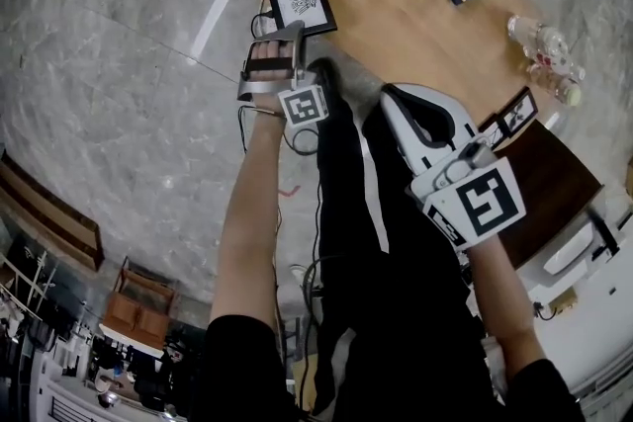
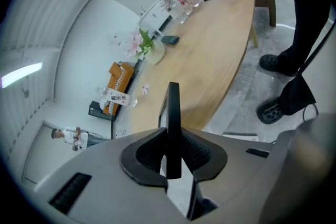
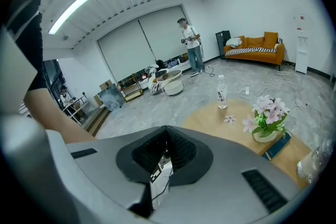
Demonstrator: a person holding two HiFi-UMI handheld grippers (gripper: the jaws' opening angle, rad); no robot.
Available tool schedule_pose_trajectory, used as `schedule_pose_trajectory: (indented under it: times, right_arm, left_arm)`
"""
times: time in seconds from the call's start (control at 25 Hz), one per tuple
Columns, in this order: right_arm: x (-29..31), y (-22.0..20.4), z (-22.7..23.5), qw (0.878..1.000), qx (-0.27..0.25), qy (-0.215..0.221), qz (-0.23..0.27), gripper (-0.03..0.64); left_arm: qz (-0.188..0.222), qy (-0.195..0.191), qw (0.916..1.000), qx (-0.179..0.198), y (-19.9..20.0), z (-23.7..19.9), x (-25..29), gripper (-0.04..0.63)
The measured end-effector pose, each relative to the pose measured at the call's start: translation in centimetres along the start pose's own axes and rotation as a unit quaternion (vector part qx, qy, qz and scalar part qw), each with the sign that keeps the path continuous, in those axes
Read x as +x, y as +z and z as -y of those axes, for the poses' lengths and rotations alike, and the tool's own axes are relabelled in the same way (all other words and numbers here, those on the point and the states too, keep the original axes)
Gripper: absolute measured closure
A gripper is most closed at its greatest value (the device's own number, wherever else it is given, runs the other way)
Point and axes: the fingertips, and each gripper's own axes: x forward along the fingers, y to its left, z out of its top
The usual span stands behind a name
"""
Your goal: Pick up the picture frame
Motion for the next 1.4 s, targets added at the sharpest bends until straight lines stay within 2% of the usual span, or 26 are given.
schedule_pose_trajectory:
  times: [0.32, 0.44, 0.84, 0.96, 1.16, 1.4]
  right_arm:
    - [-2.7, 3.6, -0.9, 0.999, -0.010, -0.026, 0.020, 0.603]
    - [-4.2, 5.6, -1.5, 0.999, -0.013, -0.033, 0.031, 0.603]
    - [-8.5, 11.2, -3.7, 0.995, -0.036, -0.057, 0.073, 0.603]
    - [-9.6, 13.0, -4.4, 0.993, -0.048, -0.060, 0.089, 0.603]
    - [-11.2, 17.0, -6.8, 0.990, -0.052, -0.064, 0.117, 0.603]
    - [-12.2, 19.1, -8.7, 0.985, -0.068, -0.056, 0.145, 0.603]
  left_arm:
    - [-0.006, -0.007, 0.9995, -0.032, -0.8, -3.7, -3.8, 0.520]
    - [-0.012, 0.019, 0.9993, -0.030, -1.4, -6.5, -6.1, 0.520]
    - [-0.002, 0.043, 0.9974, -0.058, -1.9, -15.7, -14.6, 0.522]
    - [0.008, 0.048, 0.9963, -0.071, -1.8, -18.8, -17.1, 0.523]
    - [0.039, 0.034, 0.9946, -0.090, -2.2, -23.9, -22.1, 0.525]
    - [0.063, 0.054, 0.9897, -0.117, -1.9, -27.6, -27.7, 0.528]
